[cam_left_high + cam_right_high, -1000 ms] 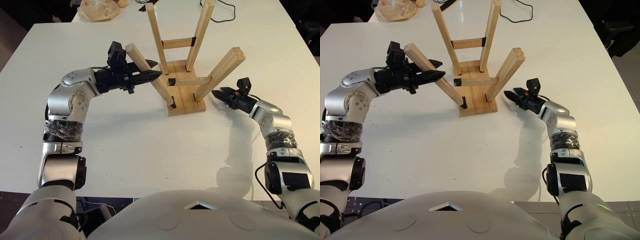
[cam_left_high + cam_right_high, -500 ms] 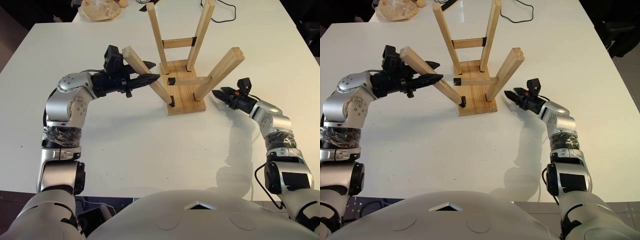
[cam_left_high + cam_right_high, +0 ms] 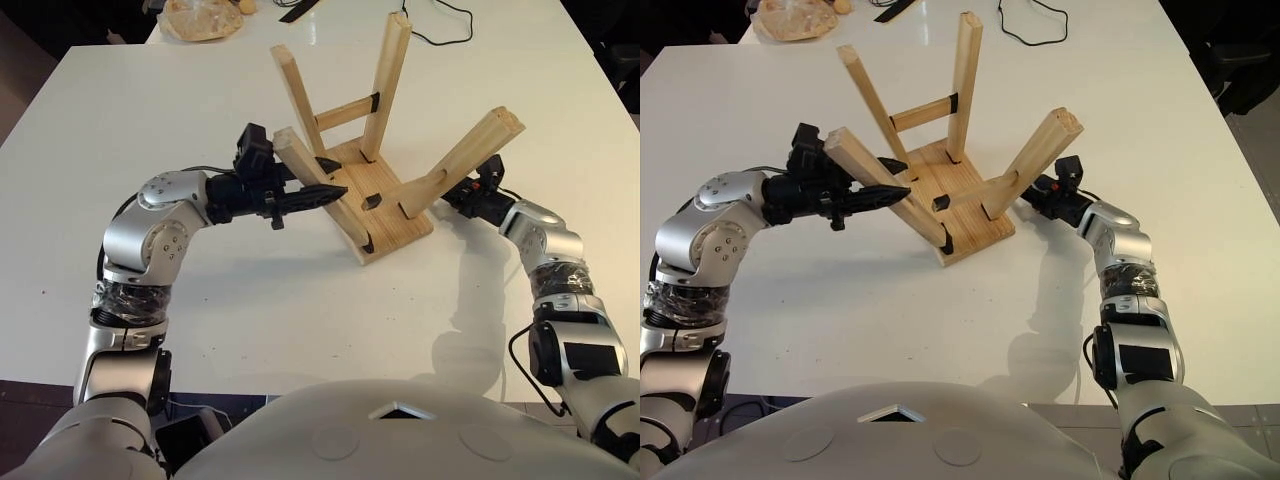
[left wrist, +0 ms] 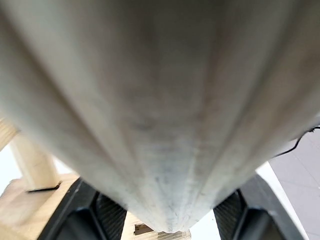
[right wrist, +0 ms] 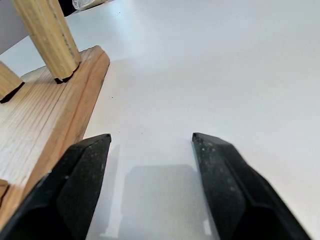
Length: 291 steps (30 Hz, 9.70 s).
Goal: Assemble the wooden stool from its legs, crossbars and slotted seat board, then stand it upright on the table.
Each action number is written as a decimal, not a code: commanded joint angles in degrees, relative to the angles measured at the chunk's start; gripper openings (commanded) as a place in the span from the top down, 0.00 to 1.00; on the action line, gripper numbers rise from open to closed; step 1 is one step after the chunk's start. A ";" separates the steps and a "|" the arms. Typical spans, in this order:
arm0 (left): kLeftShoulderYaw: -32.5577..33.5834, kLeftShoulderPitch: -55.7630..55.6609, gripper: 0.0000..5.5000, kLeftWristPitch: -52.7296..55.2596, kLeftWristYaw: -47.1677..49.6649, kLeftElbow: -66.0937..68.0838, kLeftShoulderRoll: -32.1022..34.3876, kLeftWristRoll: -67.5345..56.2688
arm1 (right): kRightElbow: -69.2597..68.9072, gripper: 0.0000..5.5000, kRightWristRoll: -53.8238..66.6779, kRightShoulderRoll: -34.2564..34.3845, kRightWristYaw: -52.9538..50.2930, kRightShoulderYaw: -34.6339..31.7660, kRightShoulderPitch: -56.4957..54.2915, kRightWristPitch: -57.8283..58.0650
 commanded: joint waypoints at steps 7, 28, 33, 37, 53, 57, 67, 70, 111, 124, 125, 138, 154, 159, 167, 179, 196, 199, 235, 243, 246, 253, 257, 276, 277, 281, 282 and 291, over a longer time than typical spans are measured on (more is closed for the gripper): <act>-0.16 -2.03 0.63 -3.13 2.84 3.84 2.58 6.65 | -0.03 0.45 -1.00 0.13 -0.48 -0.49 0.62 0.33; -3.07 -1.53 0.63 -4.53 10.64 3.06 5.97 16.14 | -20.76 0.45 3.60 -1.36 -8.85 -7.56 0.34 3.32; -2.77 1.05 0.63 -4.62 12.79 0.50 6.28 17.26 | -35.69 0.45 11.80 -1.86 -13.13 -12.31 -6.94 9.83; -2.28 2.80 0.63 -3.80 15.10 -1.62 5.24 16.53 | -56.27 0.49 26.82 -0.76 -13.61 -10.23 -12.54 18.15; -2.56 2.17 0.63 3.88 21.28 -4.22 3.72 15.02 | -61.31 0.94 -2.25 0.06 -16.95 25.24 0.11 5.81; -3.23 1.46 0.63 4.63 21.08 -4.29 4.01 15.14 | -54.64 1.00 -10.09 2.84 -18.25 28.30 -0.69 -0.22; -6.00 -0.82 0.63 7.89 17.20 -3.80 7.39 15.24 | -46.39 1.00 -19.05 2.22 -12.46 32.63 -0.29 -4.98; -7.20 -3.04 0.63 9.31 15.85 -1.47 8.86 15.92 | -49.71 1.00 -11.09 3.85 -12.21 23.15 -3.53 -2.73; -14.43 -5.57 0.63 0.51 6.72 9.92 10.04 19.41 | -47.89 1.00 -0.53 1.21 -12.43 9.28 -1.85 10.79; -4.38 -3.51 0.56 -11.76 8.53 13.26 6.35 16.20 | -57.26 1.00 6.72 -0.50 -7.18 9.45 5.14 11.91; -3.00 -2.08 0.55 -10.50 8.82 10.96 7.03 14.92 | -55.14 1.00 5.83 -0.98 -8.14 8.01 4.81 11.53; 18.36 22.84 0.47 1.70 29.83 -12.97 4.81 11.86 | -47.77 1.00 2.16 2.80 -22.76 -3.00 3.81 8.31; -1.73 14.30 0.85 2.49 67.83 -20.97 -29.41 20.58 | -64.69 1.00 2.19 17.56 -34.80 14.47 13.18 18.13; 0.62 16.87 1.00 0.53 68.55 -17.33 -28.83 24.85 | -62.99 1.00 -1.60 16.42 -36.71 16.43 14.36 21.44; 24.14 7.20 1.00 3.66 67.35 -13.71 -22.24 12.82 | -49.29 1.00 10.21 8.63 -34.09 -11.13 -2.56 19.40; 23.53 -13.38 1.00 19.20 70.52 -20.62 -15.84 -33.31 | -56.68 1.00 24.89 4.12 -10.13 -0.34 -12.56 22.60; 13.88 -0.69 1.00 20.77 74.18 -13.26 -15.14 -32.20 | -48.58 1.00 10.50 4.81 -11.19 12.37 -5.73 17.91; 13.09 -0.22 1.00 19.62 74.48 -13.49 -15.15 -31.65 | -48.82 1.00 10.66 4.90 -11.18 11.91 -6.21 17.73; 0.85 27.58 1.00 -0.63 33.37 11.47 -8.69 9.04 | -26.65 1.00 -2.14 3.39 22.33 22.69 -2.44 -5.78; 2.81 25.42 1.00 -3.87 34.57 17.31 -9.89 12.93 | -37.80 1.00 -3.93 7.95 11.43 26.69 7.56 -0.11; 4.00 24.30 1.00 -4.58 35.19 18.66 -9.84 13.28 | -39.66 1.00 -4.60 9.07 6.33 25.62 9.72 0.32; 6.63 24.13 1.00 -5.95 36.80 20.26 -10.41 14.60 | -56.24 1.00 8.79 0.48 11.32 19.55 21.11 10.36; 5.40 26.35 1.00 -5.97 34.42 18.10 -9.58 14.73 | -51.51 1.00 5.18 -13.25 16.71 13.32 28.04 7.07; -2.34 24.46 1.00 -4.03 28.92 15.77 -8.30 17.56 | -16.91 1.00 -19.05 -12.76 1.49 16.85 13.55 -11.48; -2.25 24.45 1.00 -4.12 29.19 15.90 -8.43 17.63 | -17.84 1.00 -19.05 -13.70 2.03 16.66 14.24 -11.22; -2.23 25.00 1.00 -4.08 29.80 15.30 -9.25 17.78 | -21.08 1.00 -18.49 -15.29 4.25 16.49 16.04 -9.96; -2.38 24.93 1.00 -4.07 29.82 15.32 -9.46 17.94 | -21.49 1.00 -18.49 -15.15 4.49 16.65 16.16 -9.63; -2.75 24.31 1.00 -3.71 30.34 14.58 -10.82 18.25 | -25.70 1.00 -17.61 -14.26 5.88 17.43 18.28 -7.29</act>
